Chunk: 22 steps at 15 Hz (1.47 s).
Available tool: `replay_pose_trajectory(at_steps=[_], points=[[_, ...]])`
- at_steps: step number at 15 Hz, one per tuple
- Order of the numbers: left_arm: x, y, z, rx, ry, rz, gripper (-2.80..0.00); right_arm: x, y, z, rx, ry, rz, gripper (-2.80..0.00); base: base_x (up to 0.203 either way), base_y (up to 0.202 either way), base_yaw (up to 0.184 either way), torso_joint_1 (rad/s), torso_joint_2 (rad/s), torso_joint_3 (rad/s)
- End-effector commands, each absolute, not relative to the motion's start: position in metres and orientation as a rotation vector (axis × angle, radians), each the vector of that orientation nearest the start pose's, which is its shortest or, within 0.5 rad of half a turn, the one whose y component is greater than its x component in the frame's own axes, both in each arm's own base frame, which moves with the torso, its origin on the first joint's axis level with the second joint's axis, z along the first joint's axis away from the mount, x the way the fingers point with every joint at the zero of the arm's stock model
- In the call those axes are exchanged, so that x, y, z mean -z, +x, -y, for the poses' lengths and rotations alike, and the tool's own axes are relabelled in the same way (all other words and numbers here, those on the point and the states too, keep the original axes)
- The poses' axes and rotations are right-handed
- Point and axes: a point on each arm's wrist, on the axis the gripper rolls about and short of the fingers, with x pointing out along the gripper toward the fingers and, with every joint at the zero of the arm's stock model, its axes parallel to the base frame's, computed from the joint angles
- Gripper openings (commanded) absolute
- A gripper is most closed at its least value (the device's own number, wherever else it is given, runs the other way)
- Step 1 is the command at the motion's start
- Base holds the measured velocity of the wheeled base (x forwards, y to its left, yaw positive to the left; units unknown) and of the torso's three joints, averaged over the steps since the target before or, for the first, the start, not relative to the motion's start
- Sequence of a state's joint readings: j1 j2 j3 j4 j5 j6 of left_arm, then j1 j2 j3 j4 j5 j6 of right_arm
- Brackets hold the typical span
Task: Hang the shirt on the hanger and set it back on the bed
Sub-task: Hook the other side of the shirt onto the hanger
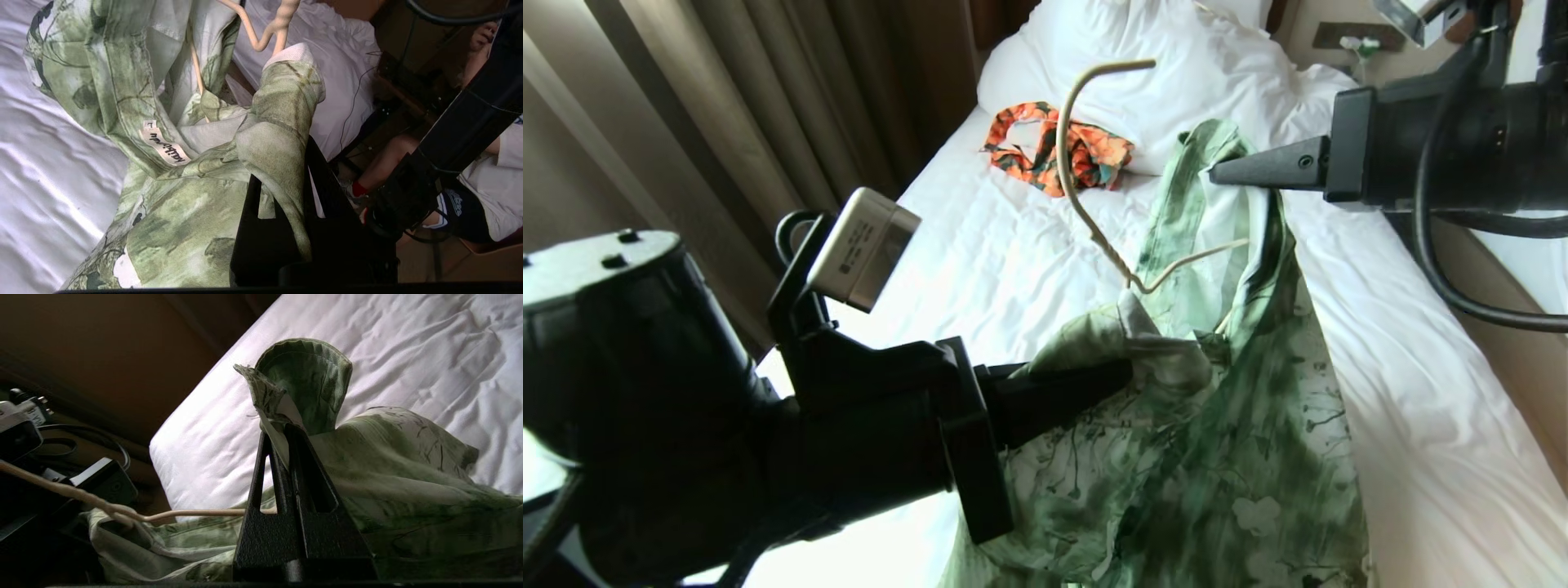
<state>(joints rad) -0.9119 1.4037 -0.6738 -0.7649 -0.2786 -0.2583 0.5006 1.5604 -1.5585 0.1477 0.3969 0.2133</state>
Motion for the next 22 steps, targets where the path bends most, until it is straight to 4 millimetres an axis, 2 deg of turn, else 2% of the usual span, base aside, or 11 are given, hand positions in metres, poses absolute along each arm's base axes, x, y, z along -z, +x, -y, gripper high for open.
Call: replay_pose_trajectory(at_steps=[1,3,5,7,9,13,16,22], points=[[-0.237,0.141,0.193,1.189,-0.244,-0.106,-2.8,-0.377,0.206,-0.139,-0.944,0.182,-0.185,-2.8,0.0,0.0,0.0,0.0,0.0,0.0],[-0.236,0.144,0.195,1.173,-0.245,-0.109,-2.8,-0.388,0.183,-0.141,-1.01,0.171,-0.144,-2.8,0.0,0.0,0.0,0.0,0.0,0.0],[-0.237,0.147,0.196,1.133,-0.245,-0.097,-2.8,-0.392,0.171,-0.139,-1.033,0.166,-0.133,-2.8,0.0,0.0,0.0,0.0,0.0,0.0],[-0.242,0.15,0.192,1.094,-0.253,-0.073,-2.8,-0.393,0.159,-0.13,-1.028,0.163,-0.15,-2.8,0.0,0.0,0.0,0.0,0.0,0.0],[-0.247,0.157,0.186,1.057,-0.261,-0.049,-2.8,-0.386,0.15,-0.123,-1.018,0.156,-0.199,-2.8,0.0,0.0,0.0,0.0,0.0,0.0],[-0.249,0.158,0.185,1.052,-0.267,-0.04,-2.8,-0.369,0.147,-0.123,-1.023,0.136,-0.258,-2.8,0.0,0.0,0.0,0.0,0.0,0.0],[-0.253,0.156,0.187,1.058,-0.293,0.022,-2.8,-0.369,0.145,-0.129,-1.062,0.11,-0.243,-2.8,0.0,0.0,0.0,0.0,0.0,0.0],[-0.249,0.148,0.196,1.068,-0.301,0.006,-2.8,-0.358,0.146,-0.158,-1.154,0.061,-0.288,-2.8,0.0,0.0,0.0,0.0,0.0,0.0]])
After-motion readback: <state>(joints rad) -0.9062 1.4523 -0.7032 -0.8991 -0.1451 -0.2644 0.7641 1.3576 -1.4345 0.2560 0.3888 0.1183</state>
